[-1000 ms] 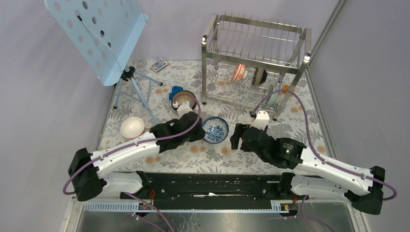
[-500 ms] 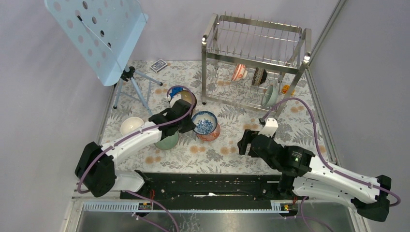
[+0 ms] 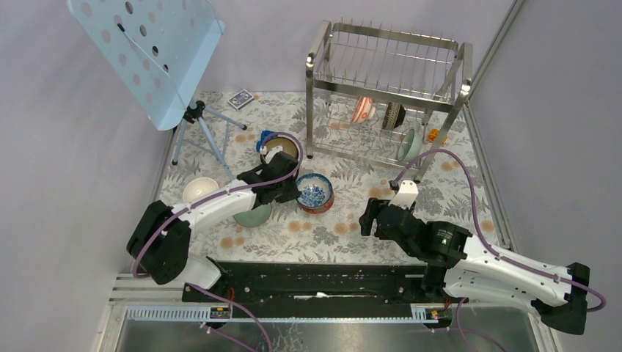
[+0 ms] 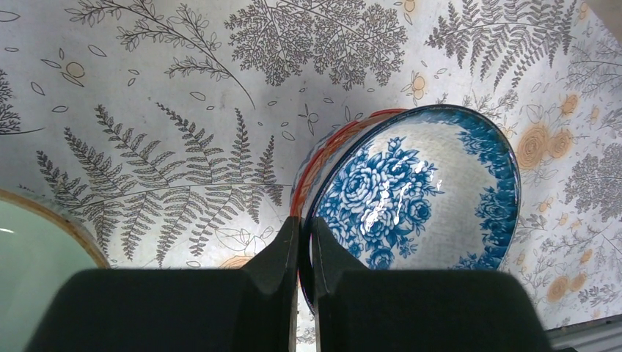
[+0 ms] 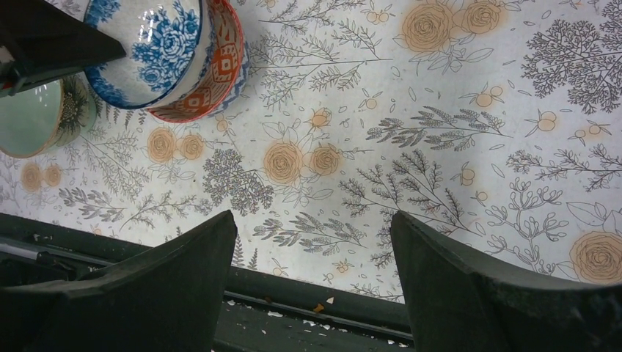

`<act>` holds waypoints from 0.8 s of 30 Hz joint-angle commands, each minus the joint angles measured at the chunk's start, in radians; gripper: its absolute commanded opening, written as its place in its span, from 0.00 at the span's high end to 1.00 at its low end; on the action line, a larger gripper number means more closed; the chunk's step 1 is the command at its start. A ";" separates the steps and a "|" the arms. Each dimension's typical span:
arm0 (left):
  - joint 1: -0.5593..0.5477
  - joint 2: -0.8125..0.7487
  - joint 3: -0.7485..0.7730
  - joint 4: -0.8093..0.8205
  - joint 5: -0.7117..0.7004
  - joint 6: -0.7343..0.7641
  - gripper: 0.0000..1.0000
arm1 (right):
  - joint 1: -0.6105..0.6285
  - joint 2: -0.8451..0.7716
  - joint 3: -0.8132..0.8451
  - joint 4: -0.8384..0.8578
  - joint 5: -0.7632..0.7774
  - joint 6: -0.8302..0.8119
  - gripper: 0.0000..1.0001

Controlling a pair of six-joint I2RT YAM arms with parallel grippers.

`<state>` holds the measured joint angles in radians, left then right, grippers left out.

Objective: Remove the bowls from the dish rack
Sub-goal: Place the bowl with the bowl.

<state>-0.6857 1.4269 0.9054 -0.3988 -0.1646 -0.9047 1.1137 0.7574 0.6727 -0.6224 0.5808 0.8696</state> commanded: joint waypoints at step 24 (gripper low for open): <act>0.007 0.044 0.015 0.096 0.053 0.032 0.74 | -0.002 -0.015 -0.022 0.019 0.010 0.028 0.16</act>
<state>-0.6842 1.4712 0.9054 -0.3481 -0.1230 -0.8825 1.1137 0.7544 0.6567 -0.6151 0.5808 0.8734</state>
